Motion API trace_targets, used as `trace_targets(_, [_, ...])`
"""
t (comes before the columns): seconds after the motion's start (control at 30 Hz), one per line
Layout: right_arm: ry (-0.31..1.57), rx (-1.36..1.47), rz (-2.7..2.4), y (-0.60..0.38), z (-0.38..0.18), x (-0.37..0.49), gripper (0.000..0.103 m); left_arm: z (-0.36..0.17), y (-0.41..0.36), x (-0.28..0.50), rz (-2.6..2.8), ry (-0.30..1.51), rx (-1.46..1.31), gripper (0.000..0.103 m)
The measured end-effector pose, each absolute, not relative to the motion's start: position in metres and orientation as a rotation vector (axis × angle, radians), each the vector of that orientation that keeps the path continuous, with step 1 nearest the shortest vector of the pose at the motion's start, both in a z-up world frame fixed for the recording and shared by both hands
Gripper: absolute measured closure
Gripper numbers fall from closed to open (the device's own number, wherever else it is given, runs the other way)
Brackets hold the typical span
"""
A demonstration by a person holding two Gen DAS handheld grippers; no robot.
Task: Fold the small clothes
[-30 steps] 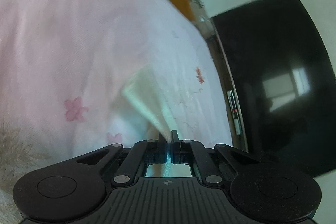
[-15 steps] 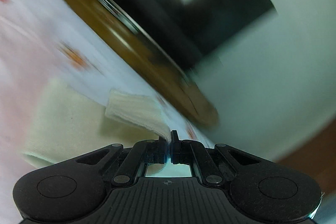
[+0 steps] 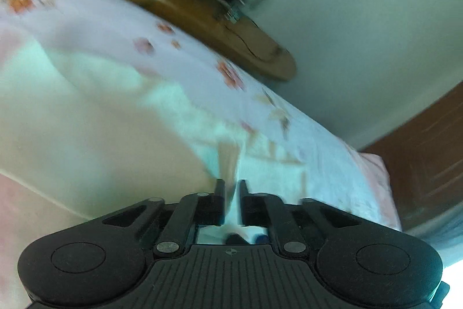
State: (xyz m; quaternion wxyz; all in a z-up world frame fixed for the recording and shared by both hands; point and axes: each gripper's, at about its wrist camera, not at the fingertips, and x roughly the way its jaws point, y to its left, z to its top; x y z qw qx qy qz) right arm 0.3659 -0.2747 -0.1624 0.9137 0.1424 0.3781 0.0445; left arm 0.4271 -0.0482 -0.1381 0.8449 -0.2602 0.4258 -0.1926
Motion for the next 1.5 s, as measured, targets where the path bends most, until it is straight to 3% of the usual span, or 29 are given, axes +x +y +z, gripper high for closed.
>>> trace_targets(0.03, [0.775,0.299,0.103,-0.273,-0.162,0.365,0.046,-0.136,-0.035,0.431,-0.375,0.883,-0.548,0.04])
trace_targets(0.07, [0.771,0.308,0.118,-0.271,-0.161,0.365,0.044,-0.131,-0.023,0.429,-0.332,0.853,-0.545,0.009])
trace_targets(0.1, [0.769,0.316,0.132,-0.269,-0.16,0.364,0.04,-0.127,-0.014,0.423,-0.289,0.81,-0.528,0.006])
trace_targets(0.2, [0.773,0.313,0.161,-0.259,-0.159,0.365,0.037,-0.128,0.004,0.422,-0.251,0.781,-0.465,0.006])
trace_targets(0.5, [0.819,0.143,0.147,-0.214,-0.168,0.383,0.044,-0.156,0.068,0.409,-0.017,0.774,-0.31,0.006])
trace_targets(0.57, [0.81,0.041,0.113,-0.2,-0.171,0.384,0.058,-0.164,0.075,0.407,0.009,0.769,-0.26,0.006])
trace_targets(0.6, [0.8,0.035,0.102,-0.199,-0.171,0.385,0.08,-0.168,0.076,0.406,0.015,0.763,-0.235,0.006])
trace_targets(0.63, [0.79,0.064,0.103,-0.203,-0.168,0.386,0.09,-0.17,0.078,0.404,0.011,0.76,-0.214,0.006])
trace_targets(0.83, [0.673,0.211,0.058,-0.249,-0.137,0.38,0.094,-0.177,0.058,0.403,-0.025,0.701,-0.086,0.006])
trace_targets(0.9, [0.66,0.218,0.005,-0.268,-0.135,0.375,0.094,-0.177,0.05,0.404,-0.039,0.693,-0.067,0.022])
trace_targets(1.17, [0.69,0.27,-0.148,-0.318,-0.154,0.37,0.094,-0.178,0.02,0.401,-0.11,0.667,0.076,0.033])
trace_targets(1.2, [0.676,0.279,-0.171,-0.321,-0.154,0.368,0.094,-0.177,0.018,0.399,-0.12,0.664,0.088,0.046])
trace_targets(1.27, [0.669,0.28,-0.197,-0.327,-0.154,0.367,0.094,-0.178,0.016,0.4,-0.14,0.675,0.095,0.06])
trace_targets(1.37, [0.683,0.273,-0.209,-0.329,-0.159,0.367,0.094,-0.178,0.014,0.401,-0.137,0.667,0.094,0.061])
trace_targets(1.47, [0.727,0.309,-0.182,-0.332,-0.166,0.368,0.079,-0.179,0.011,0.402,-0.159,0.668,0.089,0.083])
trace_targets(1.5, [0.73,0.316,-0.18,-0.333,-0.167,0.368,0.073,-0.18,0.011,0.4,-0.161,0.665,0.092,0.085])
